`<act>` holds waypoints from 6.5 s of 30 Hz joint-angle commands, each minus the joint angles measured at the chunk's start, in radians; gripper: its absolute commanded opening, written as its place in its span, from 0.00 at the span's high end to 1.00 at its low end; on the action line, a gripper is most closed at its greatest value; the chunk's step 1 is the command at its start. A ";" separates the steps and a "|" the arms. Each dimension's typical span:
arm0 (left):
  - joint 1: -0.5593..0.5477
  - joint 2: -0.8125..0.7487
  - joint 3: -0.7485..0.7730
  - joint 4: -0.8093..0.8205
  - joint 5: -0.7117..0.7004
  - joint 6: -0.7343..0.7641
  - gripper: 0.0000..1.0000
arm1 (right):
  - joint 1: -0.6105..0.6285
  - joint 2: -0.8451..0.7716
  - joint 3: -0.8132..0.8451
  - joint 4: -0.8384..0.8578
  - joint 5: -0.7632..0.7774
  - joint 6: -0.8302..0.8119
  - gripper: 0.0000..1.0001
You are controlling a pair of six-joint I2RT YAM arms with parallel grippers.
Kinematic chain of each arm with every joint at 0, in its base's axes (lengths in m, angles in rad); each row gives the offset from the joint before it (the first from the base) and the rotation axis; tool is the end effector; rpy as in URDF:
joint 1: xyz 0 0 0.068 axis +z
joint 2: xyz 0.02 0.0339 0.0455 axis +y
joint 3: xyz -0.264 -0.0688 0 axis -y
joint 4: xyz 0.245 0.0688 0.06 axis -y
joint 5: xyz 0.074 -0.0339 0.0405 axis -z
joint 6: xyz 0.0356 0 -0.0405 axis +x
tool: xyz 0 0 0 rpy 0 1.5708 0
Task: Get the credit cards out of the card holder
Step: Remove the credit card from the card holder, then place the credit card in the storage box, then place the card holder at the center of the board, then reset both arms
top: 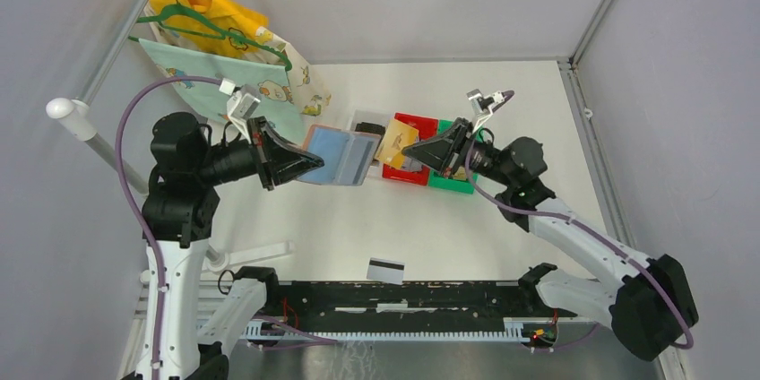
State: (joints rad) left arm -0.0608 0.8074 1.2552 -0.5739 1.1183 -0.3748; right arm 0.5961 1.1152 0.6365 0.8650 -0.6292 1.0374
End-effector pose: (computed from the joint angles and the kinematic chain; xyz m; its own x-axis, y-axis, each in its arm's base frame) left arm 0.1190 -0.0393 0.4531 -0.4526 -0.1328 -0.8818 0.8075 0.3585 -0.4684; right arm 0.1903 0.1544 0.3297 -0.6208 0.4201 -0.6619 -0.7286 0.0024 0.6849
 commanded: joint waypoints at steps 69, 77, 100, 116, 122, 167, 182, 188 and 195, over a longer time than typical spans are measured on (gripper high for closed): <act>-0.029 0.061 0.138 -0.869 -0.019 1.337 0.93 | 0.357 0.223 0.341 -0.551 -0.043 -0.800 0.86; -0.028 -0.053 -0.013 -0.734 -0.033 1.314 0.30 | 0.355 0.275 0.275 -0.290 0.187 -0.484 1.00; -0.028 -0.055 -0.308 -0.652 -0.243 1.429 0.41 | 0.365 0.387 0.017 -0.002 0.230 -0.294 1.00; -0.029 -0.066 -0.353 -0.674 -0.338 1.494 0.54 | 0.370 0.715 -0.012 0.164 0.248 -0.399 0.99; -0.029 -0.124 -0.556 -0.255 -0.363 1.297 0.58 | 0.381 0.740 -0.040 0.223 0.259 -0.418 0.56; 0.215 0.304 -0.823 0.779 -0.603 0.650 0.00 | -0.112 -0.543 -0.859 -0.027 1.879 -0.998 0.02; 0.260 0.559 -0.948 1.406 -0.695 0.379 0.00 | -0.357 0.118 -0.727 0.429 1.518 -1.149 0.02; 0.260 0.599 -0.946 1.489 -0.757 0.336 0.00 | -0.365 0.185 -0.711 0.474 1.374 -1.189 0.02; 0.183 0.664 -1.034 1.734 -0.902 0.395 0.00 | -0.388 0.197 -0.728 0.516 1.222 -1.224 0.02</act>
State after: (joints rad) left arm 0.1787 1.4628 0.2573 0.9779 0.3325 -0.0013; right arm 0.2314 1.3094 0.0105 1.3075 0.7094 -0.1658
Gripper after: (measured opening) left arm 0.994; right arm 0.979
